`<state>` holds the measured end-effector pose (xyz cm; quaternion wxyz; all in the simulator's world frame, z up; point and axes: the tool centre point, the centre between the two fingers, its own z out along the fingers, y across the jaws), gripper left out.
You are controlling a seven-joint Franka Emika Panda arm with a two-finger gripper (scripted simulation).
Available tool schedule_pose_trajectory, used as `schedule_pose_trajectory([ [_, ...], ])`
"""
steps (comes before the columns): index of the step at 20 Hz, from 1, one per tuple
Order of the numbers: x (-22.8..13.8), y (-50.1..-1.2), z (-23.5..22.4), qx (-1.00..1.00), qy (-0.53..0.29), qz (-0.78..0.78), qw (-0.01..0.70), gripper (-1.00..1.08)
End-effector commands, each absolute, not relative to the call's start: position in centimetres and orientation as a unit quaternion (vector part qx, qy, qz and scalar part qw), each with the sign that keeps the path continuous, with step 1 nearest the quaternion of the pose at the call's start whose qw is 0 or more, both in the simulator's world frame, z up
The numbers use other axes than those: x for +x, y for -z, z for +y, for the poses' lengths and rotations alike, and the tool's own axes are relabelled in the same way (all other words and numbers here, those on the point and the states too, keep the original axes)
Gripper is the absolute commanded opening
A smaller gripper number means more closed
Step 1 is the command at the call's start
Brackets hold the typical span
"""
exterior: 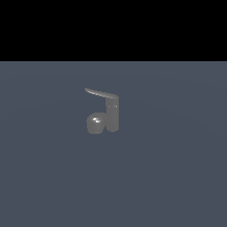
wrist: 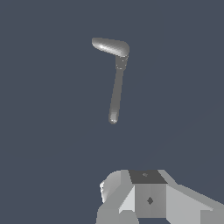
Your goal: Turn on the faucet by rotating a designated handle.
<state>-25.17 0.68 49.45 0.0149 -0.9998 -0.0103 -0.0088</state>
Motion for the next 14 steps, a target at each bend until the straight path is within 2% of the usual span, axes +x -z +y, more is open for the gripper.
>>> schedule_pose_trajectory([
  [1,-25.2,-49.4,0.7,-1.0,0.009,-0.01,0.015,-1.0],
  [14,-24.5,-49.5,-0.6,-1.0,0.003,0.002,0.004,-1.0],
])
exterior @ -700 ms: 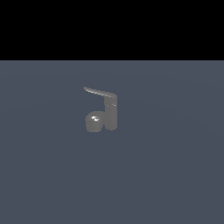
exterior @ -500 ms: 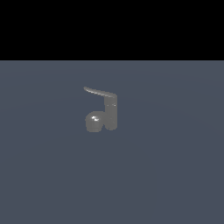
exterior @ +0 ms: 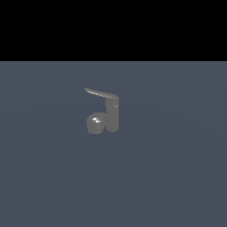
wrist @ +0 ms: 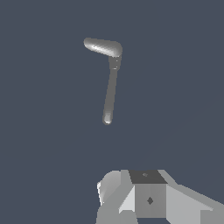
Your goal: Turn on the faucet by rotating a designated handle.
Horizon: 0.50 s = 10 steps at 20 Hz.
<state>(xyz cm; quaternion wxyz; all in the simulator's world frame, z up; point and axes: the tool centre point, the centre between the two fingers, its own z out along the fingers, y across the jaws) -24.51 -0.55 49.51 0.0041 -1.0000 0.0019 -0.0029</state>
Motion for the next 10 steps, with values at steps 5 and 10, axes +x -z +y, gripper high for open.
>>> schedule_pose_trajectory([
  [5,-24.0,-49.4,-0.4,-1.0,0.002,0.011,0.009,-1.0],
  [10,-22.6,-49.0,-0.2,-0.999,0.0,0.033,0.02,-1.0],
])
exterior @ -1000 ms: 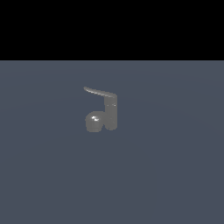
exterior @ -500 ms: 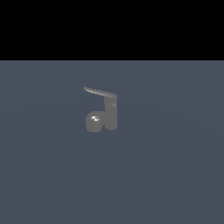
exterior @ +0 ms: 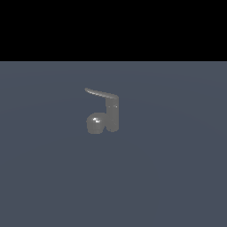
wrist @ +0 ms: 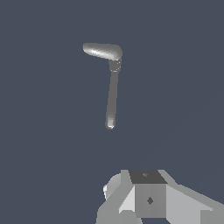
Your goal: Turn on the faucet by rotating a designated handle.
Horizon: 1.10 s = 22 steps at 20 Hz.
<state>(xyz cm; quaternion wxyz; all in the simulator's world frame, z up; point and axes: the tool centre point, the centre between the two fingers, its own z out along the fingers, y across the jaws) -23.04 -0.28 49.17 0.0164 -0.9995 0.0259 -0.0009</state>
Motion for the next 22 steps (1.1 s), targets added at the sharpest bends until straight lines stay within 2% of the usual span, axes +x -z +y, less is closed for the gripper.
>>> schedule_pose_trajectory([
  [1,-22.2,-48.9,-0.1,-0.999,-0.001,0.04,0.023,-1.0],
  [22,-9.6,-42.5,2.6,-0.955,-0.045,0.281,0.085,-1.0],
])
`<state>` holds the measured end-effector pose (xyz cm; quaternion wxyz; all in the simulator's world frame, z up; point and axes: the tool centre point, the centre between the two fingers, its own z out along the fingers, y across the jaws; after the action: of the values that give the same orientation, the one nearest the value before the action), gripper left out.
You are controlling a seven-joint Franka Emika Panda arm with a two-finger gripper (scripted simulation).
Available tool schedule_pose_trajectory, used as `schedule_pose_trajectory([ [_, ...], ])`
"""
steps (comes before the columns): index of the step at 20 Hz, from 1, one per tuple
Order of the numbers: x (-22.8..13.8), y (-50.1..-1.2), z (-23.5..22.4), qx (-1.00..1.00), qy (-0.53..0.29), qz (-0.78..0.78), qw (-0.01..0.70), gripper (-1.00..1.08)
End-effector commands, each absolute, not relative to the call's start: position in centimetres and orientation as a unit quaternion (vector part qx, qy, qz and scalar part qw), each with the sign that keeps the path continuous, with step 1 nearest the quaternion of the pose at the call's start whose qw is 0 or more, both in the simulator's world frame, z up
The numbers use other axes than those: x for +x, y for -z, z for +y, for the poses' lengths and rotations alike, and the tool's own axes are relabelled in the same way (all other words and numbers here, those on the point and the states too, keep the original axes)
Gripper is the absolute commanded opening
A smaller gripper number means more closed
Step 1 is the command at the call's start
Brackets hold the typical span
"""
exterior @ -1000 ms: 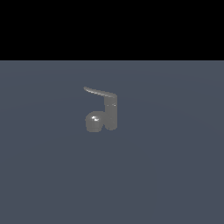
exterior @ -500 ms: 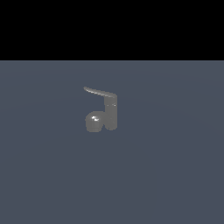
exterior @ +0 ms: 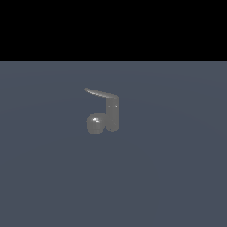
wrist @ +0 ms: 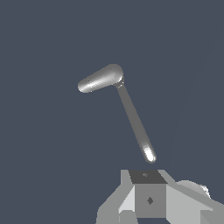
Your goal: Turn on the faucet by rotating a designated handle.
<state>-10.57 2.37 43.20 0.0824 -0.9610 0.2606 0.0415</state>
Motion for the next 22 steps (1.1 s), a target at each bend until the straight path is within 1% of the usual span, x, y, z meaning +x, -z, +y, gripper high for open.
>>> schedule_pose_trajectory([
  [1,-9.0,-42.0,2.8,-0.951,-0.048,0.294,0.085,-1.0],
  [11,-3.1,-36.7,4.3,-0.899,-0.067,0.426,0.08,-1.0],
  [22,2.3,-29.8,5.8,-0.823,-0.068,0.562,0.055,-1.0],
])
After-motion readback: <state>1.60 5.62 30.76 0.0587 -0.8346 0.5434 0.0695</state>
